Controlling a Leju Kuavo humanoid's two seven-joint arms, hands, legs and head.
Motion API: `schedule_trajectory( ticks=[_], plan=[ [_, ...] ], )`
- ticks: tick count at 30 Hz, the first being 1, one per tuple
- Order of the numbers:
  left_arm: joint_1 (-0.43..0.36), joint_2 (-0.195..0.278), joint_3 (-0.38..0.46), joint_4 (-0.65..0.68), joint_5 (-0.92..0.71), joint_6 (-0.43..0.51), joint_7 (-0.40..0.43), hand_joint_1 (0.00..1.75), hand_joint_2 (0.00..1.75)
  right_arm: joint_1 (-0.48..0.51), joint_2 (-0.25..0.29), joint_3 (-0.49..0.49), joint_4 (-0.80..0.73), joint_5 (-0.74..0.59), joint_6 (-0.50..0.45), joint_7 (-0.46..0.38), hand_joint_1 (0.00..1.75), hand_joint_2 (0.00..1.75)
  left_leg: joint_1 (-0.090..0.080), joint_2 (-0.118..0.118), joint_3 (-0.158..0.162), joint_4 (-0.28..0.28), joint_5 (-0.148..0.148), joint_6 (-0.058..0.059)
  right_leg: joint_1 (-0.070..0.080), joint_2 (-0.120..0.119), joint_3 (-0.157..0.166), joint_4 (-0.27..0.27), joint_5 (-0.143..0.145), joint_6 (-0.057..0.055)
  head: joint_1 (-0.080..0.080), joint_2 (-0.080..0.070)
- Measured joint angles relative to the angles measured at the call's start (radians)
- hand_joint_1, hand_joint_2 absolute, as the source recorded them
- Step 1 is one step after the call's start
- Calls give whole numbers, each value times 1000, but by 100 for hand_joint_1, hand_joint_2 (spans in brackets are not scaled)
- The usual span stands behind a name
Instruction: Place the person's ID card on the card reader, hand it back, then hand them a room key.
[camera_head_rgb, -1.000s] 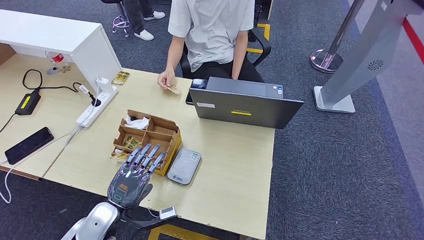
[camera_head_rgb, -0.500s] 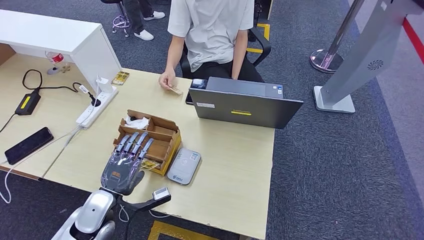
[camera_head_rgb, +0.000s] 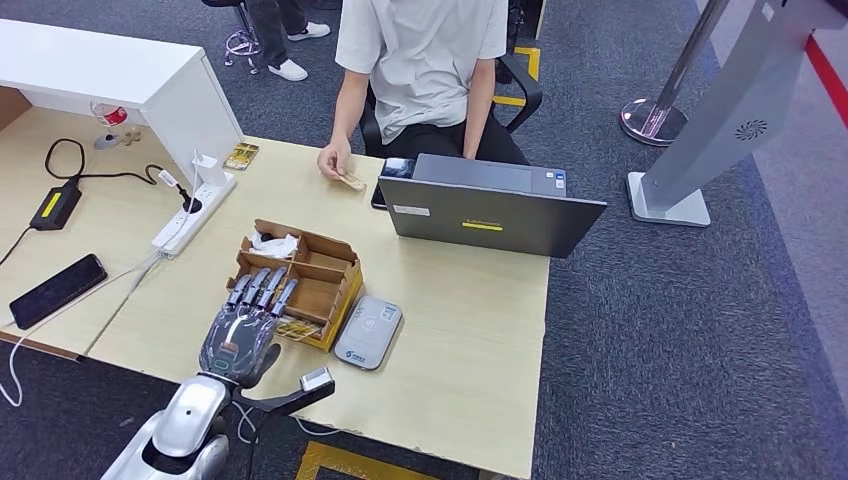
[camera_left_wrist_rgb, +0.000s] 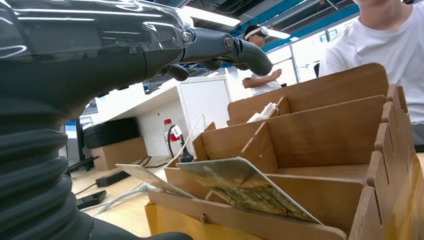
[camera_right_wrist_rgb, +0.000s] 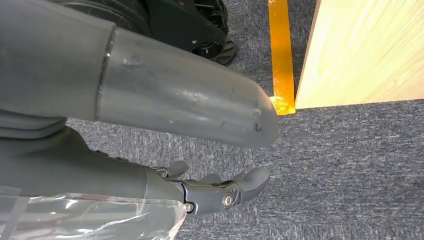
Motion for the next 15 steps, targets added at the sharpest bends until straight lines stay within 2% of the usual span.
schedule_trajectory(
  ticks=[15],
  plan=[
    [-10,-12,2,34,-26,69,-37,0,175,-4,0,0,0,19,4,-2,0,0,0,0,0,0,0,0,0,0,0,0,0,0,0,0]
  ],
)
